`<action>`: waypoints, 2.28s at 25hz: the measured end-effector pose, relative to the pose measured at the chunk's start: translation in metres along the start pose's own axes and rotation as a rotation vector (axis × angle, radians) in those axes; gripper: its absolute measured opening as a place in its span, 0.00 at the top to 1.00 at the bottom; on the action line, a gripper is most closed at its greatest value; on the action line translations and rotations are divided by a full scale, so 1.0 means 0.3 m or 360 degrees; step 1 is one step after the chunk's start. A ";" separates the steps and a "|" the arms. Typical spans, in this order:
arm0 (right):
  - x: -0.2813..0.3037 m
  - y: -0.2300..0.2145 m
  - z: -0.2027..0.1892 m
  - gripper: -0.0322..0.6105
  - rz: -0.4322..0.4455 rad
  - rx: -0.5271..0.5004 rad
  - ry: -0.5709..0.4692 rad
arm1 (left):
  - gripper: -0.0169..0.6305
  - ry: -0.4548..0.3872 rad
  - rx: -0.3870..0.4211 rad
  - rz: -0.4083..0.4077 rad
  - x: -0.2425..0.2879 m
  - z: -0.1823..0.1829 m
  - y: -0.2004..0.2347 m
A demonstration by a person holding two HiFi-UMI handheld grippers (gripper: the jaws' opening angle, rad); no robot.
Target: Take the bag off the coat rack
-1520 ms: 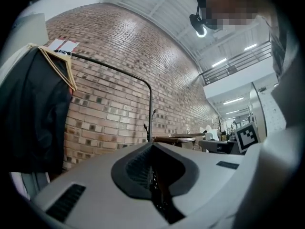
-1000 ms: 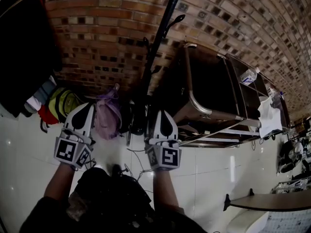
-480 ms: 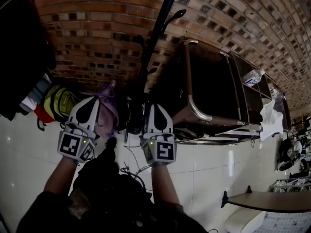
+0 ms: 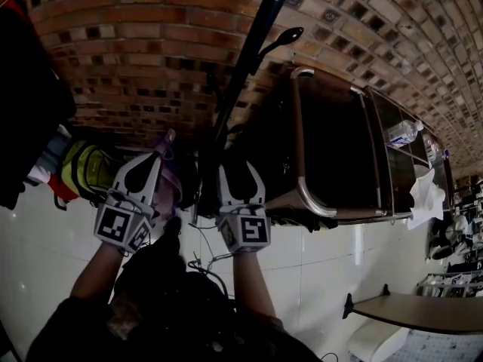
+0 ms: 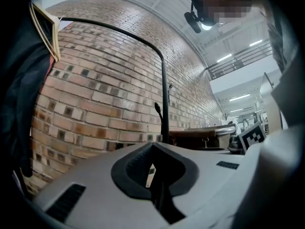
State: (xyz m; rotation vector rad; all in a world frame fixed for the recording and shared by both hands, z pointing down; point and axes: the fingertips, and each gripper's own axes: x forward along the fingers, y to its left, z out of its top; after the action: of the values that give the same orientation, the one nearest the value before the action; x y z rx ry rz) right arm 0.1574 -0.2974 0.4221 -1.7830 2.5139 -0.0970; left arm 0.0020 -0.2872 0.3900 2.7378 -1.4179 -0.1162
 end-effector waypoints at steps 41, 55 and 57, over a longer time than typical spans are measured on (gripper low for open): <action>0.321 -0.134 -0.365 0.91 0.0077 -0.0128 0.0305 | 0.93 0.0263 -0.0138 -0.0173 0.378 -0.285 0.128; 0.249 -0.091 -0.246 0.92 0.0132 0.0403 0.0240 | 0.93 0.0265 -0.0138 -0.0177 0.382 -0.231 0.172; 0.247 -0.089 -0.209 0.92 0.0122 0.0437 0.0224 | 0.93 0.0266 -0.0146 -0.0171 0.384 -0.225 0.181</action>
State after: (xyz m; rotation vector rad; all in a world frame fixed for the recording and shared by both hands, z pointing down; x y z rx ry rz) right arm 0.1527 -0.3751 0.4858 -1.6225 2.5082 -0.5531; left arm 0.0304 -0.4116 0.4571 2.6771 -1.1935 0.0411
